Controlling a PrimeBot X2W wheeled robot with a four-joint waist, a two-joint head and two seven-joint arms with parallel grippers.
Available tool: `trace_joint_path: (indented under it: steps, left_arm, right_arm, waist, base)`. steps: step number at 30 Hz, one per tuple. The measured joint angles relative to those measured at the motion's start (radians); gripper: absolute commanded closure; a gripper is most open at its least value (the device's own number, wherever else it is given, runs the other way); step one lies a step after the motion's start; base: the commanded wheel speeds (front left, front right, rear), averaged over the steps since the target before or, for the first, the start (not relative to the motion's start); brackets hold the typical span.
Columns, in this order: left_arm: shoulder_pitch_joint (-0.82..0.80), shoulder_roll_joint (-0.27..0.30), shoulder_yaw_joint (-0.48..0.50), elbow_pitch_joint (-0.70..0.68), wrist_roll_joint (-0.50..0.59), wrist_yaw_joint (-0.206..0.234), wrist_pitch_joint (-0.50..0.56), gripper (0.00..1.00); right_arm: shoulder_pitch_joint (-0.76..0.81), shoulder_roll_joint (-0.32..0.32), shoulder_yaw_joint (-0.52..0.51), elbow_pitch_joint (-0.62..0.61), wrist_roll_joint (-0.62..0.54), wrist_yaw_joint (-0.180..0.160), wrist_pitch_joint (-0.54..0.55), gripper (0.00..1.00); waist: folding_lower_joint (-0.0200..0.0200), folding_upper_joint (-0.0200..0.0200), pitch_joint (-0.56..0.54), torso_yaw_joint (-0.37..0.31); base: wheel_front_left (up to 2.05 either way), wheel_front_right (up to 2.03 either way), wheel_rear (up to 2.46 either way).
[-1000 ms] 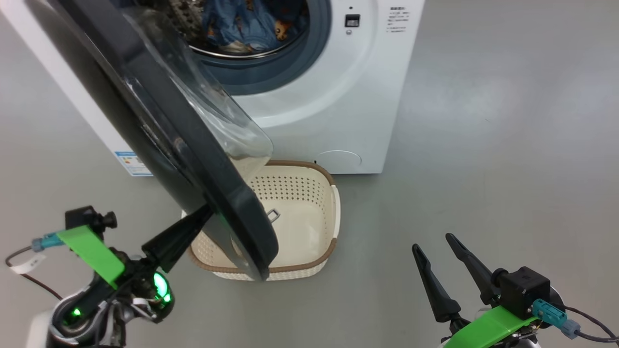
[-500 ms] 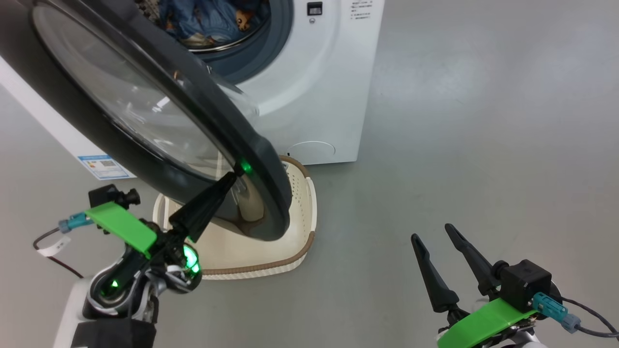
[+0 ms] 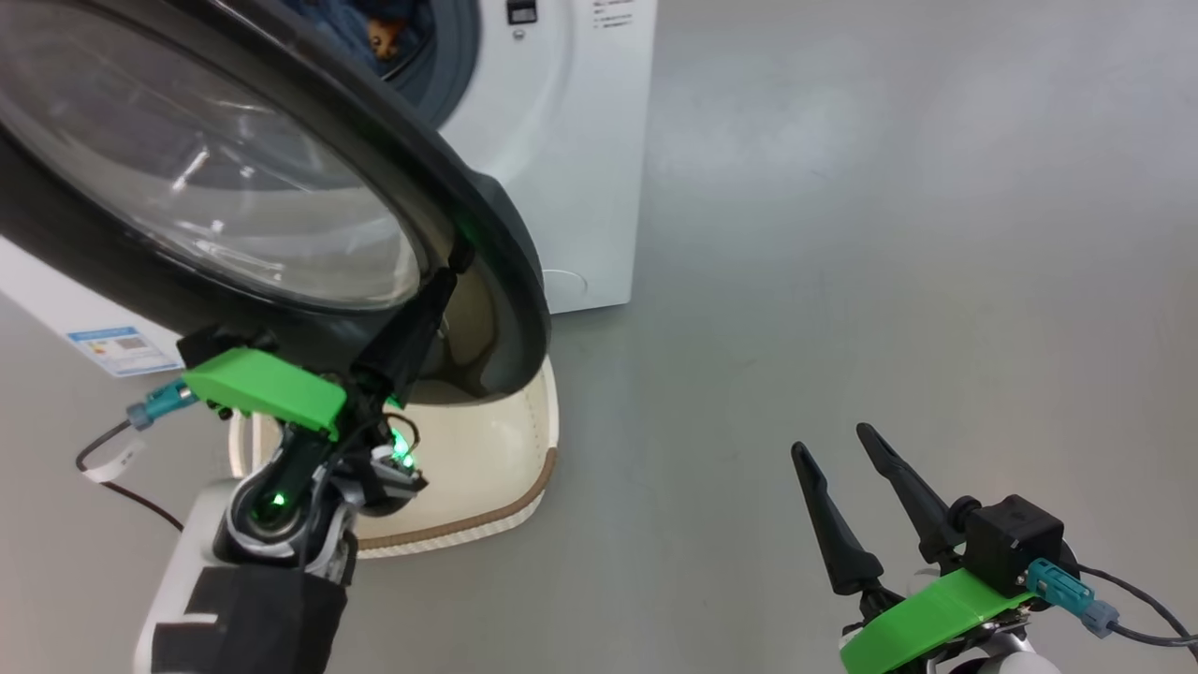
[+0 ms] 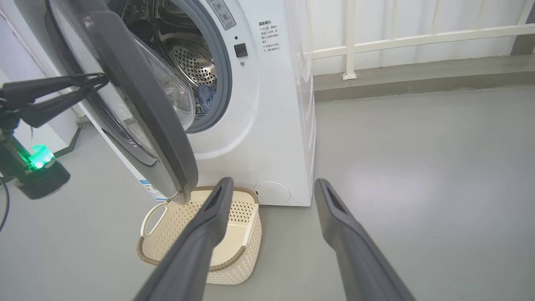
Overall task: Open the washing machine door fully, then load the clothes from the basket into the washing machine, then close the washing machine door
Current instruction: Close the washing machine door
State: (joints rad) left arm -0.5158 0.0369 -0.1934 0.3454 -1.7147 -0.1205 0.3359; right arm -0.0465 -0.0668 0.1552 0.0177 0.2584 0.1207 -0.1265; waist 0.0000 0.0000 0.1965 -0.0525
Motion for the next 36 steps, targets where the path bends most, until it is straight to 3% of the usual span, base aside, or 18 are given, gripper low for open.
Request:
trace_joint_path:
  steps: [6,12,21,27,36]
  left_arm:
    - [-0.04,-0.003,-0.051,0.028,-0.002,0.0,-0.112,1.0]
    - [-0.031,-0.002,-0.066,0.025,0.024,0.0,-0.105,1.0]
    - [0.164,0.088,-0.143,-0.197,0.206,0.0,-0.141,1.0]
    - [0.286,0.171,-0.16,-0.308,0.321,0.0,-0.285,1.0]
    - [0.387,0.249,-0.171,-0.317,0.564,-0.003,-0.557,1.0]
  right_arm:
    - [0.0,0.002,0.0,0.015,0.001,0.0,-0.012,0.0]
    - [0.002,0.005,-0.039,0.031,0.009,0.0,-0.031,0.0]
    - [0.031,0.011,-0.072,0.02,0.035,0.0,-0.038,0.0]
    - [0.05,0.013,-0.092,-0.018,0.032,0.0,-0.027,0.0]
    - [0.074,0.011,-0.096,-0.077,0.032,0.0,-0.018,0.0]
  waist:
    - [0.0,0.0,0.001,-0.035]
    - [0.0,0.0,-0.022,-0.043]
    - [0.0,0.0,-0.078,-0.041]
    - [0.0,0.0,-0.126,-0.019]
    - [0.0,0.0,-0.185,0.022]
  base:
    - [0.0,0.0,0.0]
    - [0.0,0.0,0.0]
    - [0.0,0.0,0.0]
    - [0.0,0.0,0.0]
    - [0.0,0.0,0.0]
